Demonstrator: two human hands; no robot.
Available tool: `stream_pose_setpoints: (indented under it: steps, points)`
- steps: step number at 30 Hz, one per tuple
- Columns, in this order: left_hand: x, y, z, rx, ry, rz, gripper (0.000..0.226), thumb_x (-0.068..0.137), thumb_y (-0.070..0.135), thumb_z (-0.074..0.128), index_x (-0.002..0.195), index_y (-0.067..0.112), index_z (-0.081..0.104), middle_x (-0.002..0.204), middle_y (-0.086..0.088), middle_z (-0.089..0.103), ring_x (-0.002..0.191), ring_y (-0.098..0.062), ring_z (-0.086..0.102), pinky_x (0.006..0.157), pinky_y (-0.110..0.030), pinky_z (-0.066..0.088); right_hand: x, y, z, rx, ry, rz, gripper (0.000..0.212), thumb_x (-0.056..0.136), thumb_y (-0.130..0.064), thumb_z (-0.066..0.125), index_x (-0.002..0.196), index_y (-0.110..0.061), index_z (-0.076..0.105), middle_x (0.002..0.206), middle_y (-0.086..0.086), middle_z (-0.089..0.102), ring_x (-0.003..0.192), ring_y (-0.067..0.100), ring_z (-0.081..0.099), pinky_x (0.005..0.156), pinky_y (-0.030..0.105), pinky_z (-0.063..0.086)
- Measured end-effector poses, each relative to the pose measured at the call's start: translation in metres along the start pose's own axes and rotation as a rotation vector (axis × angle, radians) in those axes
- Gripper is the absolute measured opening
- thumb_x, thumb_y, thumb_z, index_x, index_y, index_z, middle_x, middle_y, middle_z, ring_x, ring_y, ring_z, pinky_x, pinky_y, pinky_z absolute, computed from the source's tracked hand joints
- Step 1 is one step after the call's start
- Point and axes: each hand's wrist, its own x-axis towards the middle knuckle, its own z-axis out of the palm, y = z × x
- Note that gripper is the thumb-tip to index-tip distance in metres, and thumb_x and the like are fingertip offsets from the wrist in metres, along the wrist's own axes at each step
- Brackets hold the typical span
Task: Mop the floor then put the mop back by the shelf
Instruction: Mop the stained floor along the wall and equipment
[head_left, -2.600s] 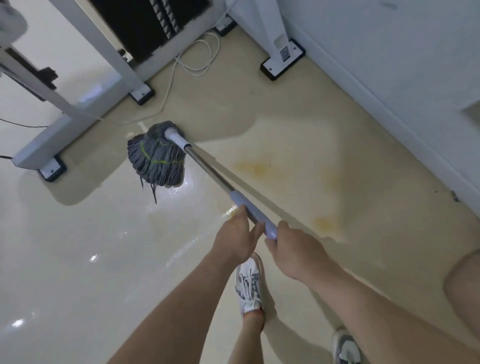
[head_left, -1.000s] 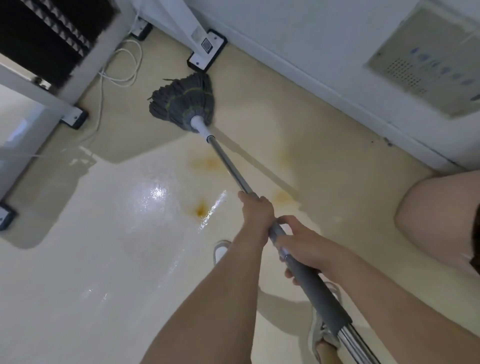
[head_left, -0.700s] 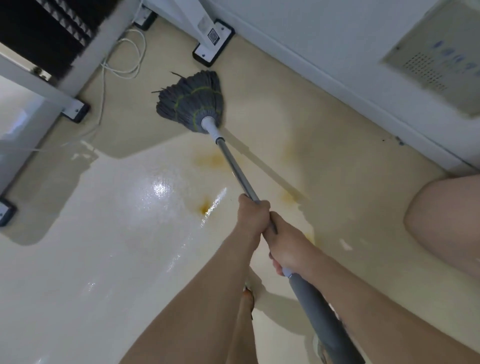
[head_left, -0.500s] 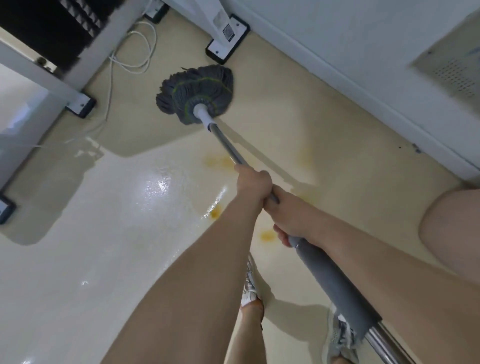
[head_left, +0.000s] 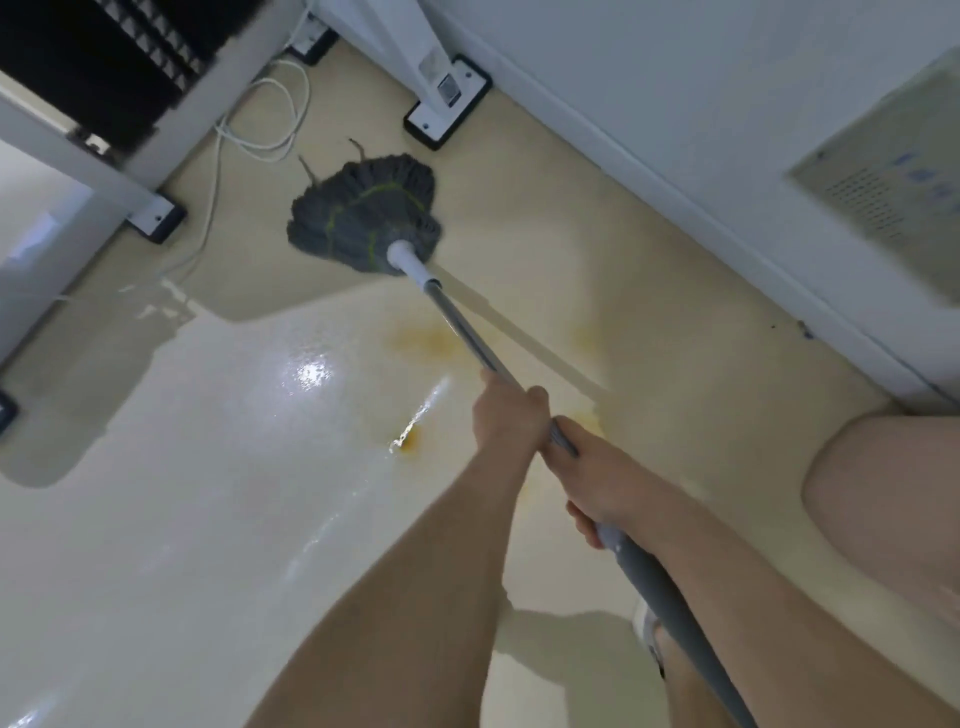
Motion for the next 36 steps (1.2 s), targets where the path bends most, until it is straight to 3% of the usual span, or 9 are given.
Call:
stream_pose_setpoints:
  steps: [4,7,12,17,21,24,27,32,36]
  points:
    - [-0.029,0.035,0.068,0.014,-0.083,0.022,0.064,0.091,0.028,0.047,0.147,0.004,0.027,0.113,-0.013,0.064,0.101,-0.032,0.062,0.076,-0.034,0.049,-0.020,0.043,-0.064,0.066,0.033,0.035,0.030,0.101,-0.042,0.034,0.101,-0.016,0.048,0.051,0.005,0.043,0.026,0.011,0.035,0.034,0.016,0.032]
    - [-0.030,0.072,0.106,0.023,-0.065,0.037,0.061,0.089,0.028,0.049,0.143,0.003,0.034,0.118,-0.016,0.065,0.109,-0.034,0.061,0.087,-0.037,0.052,-0.008,0.060,-0.117,-0.039,0.070,-0.053,0.025,0.102,-0.037,0.033,0.105,-0.018,0.050,0.054,0.007,0.047,0.029,0.013,0.041,0.037,0.022,0.038]
    - [-0.011,0.145,0.158,-0.011,-0.016,0.060,0.056,0.089,0.029,0.052,0.135,0.000,0.041,0.121,-0.018,0.063,0.109,-0.035,0.061,0.084,-0.035,0.050,0.025,0.067,-0.208,-0.118,0.108,-0.151,0.020,0.103,-0.033,0.034,0.095,-0.021,0.048,0.057,0.009,0.048,0.024,0.012,0.040,0.033,0.019,0.035]
    - [-0.039,0.166,0.220,0.031,-0.051,0.061,0.060,0.088,0.029,0.052,0.138,0.000,0.035,0.120,-0.020,0.063,0.105,-0.036,0.063,0.081,-0.035,0.050,0.013,0.116,-0.257,-0.243,0.132,-0.178,0.018,0.103,-0.040,0.033,0.095,-0.029,0.046,0.053,0.001,0.051,0.030,0.010,0.045,0.042,0.026,0.037]
    - [-0.080,0.176,0.265,0.021,-0.163,0.077,0.066,0.089,0.026,0.051,0.145,0.005,0.024,0.122,-0.020,0.063,0.107,-0.037,0.063,0.081,-0.037,0.050,-0.028,0.148,-0.283,-0.112,0.174,-0.126,0.018,0.104,-0.037,0.034,0.098,-0.032,0.051,0.034,0.001,0.045,0.023,0.010,0.040,0.030,0.020,0.031]
    - [-0.098,0.182,0.279,-0.011,-0.310,0.055,0.078,0.089,0.021,0.050,0.153,0.010,0.006,0.132,-0.022,0.056,0.117,-0.038,0.058,0.092,-0.040,0.050,-0.046,0.155,-0.284,0.005,0.224,-0.006,0.014,0.102,-0.038,0.038,0.103,-0.037,0.052,0.031,0.001,0.044,0.023,0.014,0.039,0.029,0.020,0.031]
    - [-0.096,0.181,0.262,-0.134,-0.324,0.024,0.068,0.089,0.019,0.052,0.146,0.011,0.017,0.132,-0.021,0.055,0.116,-0.038,0.058,0.097,-0.044,0.051,-0.044,0.146,-0.275,-0.013,0.225,-0.040,0.013,0.102,-0.036,0.039,0.096,-0.035,0.050,0.037,0.004,0.046,0.027,0.015,0.042,0.031,0.023,0.036]
    - [-0.082,0.147,0.206,-0.296,-0.198,-0.005,0.048,0.085,0.020,0.054,0.127,0.007,0.037,0.111,-0.019,0.059,0.105,-0.038,0.061,0.089,-0.045,0.055,-0.041,0.104,-0.229,-0.121,0.128,-0.092,0.013,0.101,-0.043,0.035,0.099,-0.037,0.046,0.049,0.009,0.052,0.039,0.019,0.049,0.036,0.022,0.037]
    - [-0.064,0.087,0.136,-0.381,-0.048,-0.018,0.031,0.085,0.018,0.055,0.110,0.007,0.043,0.084,-0.006,0.052,0.078,-0.028,0.053,0.070,-0.031,0.046,-0.030,0.071,-0.149,-0.157,0.027,-0.098,0.018,0.101,-0.041,0.032,0.110,-0.034,0.047,0.057,0.008,0.054,0.036,0.014,0.047,0.038,0.022,0.036]
